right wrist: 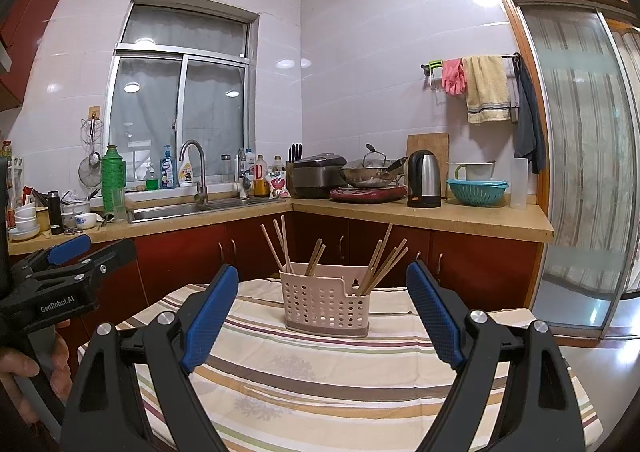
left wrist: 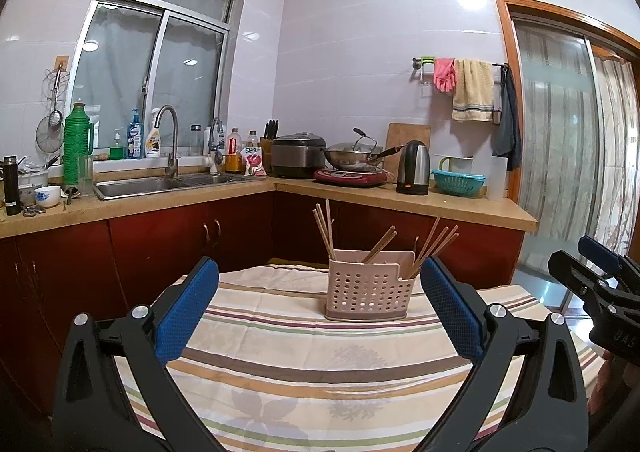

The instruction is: Organize utensils

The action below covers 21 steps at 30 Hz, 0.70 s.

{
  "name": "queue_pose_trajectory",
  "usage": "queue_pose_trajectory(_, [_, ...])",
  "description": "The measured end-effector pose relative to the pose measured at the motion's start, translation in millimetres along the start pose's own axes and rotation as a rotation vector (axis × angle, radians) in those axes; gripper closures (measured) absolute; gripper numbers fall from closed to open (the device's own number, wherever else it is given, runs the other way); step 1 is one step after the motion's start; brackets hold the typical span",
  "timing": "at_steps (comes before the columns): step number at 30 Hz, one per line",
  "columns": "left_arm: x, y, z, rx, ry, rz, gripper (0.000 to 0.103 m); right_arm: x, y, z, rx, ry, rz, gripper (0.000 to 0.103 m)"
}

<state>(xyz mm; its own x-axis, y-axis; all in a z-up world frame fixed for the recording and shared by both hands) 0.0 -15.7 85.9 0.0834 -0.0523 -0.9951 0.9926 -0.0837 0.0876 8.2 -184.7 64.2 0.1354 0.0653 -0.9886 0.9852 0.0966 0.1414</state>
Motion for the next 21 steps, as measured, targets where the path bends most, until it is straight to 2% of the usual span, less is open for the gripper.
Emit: queue_pose_trajectory(21, [9.9,15.2,2.4,-0.011,0.013,-0.034,0.004,12.3,3.8,2.8,0.0,0.005,-0.025,0.019])
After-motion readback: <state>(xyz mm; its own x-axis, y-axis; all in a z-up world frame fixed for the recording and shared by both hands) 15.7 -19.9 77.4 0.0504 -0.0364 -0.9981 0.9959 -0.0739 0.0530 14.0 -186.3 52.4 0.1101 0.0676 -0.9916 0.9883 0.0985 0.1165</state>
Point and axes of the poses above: each gripper's, at about its wrist camera, not at the fingertips, and y roughly the way its jaws point, z to its right, x to its underside, the point moved 8 cm from there along y, roughly the way its jaws point, and after that the axes turned 14 degrees about z, right-handed, at the moved point
